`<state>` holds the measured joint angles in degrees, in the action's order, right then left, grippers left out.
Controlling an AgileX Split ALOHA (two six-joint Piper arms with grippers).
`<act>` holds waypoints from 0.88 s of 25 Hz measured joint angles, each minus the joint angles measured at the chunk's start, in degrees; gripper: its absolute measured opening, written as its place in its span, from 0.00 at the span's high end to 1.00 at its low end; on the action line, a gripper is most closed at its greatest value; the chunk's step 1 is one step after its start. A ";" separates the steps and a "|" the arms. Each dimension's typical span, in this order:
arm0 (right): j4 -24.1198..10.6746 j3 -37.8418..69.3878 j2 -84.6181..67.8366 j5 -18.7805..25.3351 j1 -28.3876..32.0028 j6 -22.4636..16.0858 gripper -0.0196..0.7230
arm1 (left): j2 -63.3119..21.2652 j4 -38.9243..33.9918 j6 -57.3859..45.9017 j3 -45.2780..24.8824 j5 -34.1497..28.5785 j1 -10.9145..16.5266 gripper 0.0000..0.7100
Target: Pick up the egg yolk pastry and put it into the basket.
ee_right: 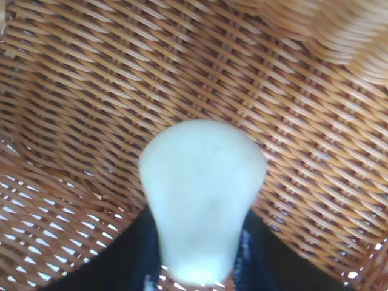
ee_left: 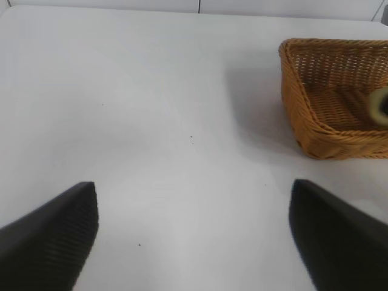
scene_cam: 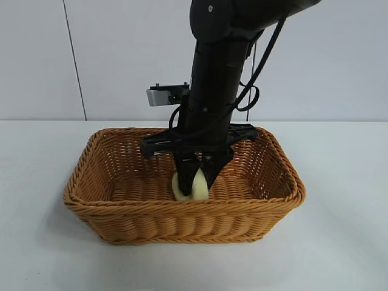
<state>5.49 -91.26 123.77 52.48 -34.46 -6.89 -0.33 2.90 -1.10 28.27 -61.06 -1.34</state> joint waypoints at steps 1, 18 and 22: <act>0.00 0.00 0.00 0.07 0.00 0.00 0.41 | 0.00 0.00 0.00 0.00 0.00 0.00 0.07; -4.79 -24.97 -0.23 16.50 2.72 -0.21 0.12 | 0.00 0.00 0.00 0.00 0.00 0.00 0.07; -5.10 -25.86 -0.30 16.70 7.52 -0.49 0.12 | 0.00 0.00 0.00 0.00 0.00 0.00 0.07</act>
<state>0.38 -117.12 123.47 69.17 -26.94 -7.38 -0.33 2.90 -1.10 28.27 -61.06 -1.34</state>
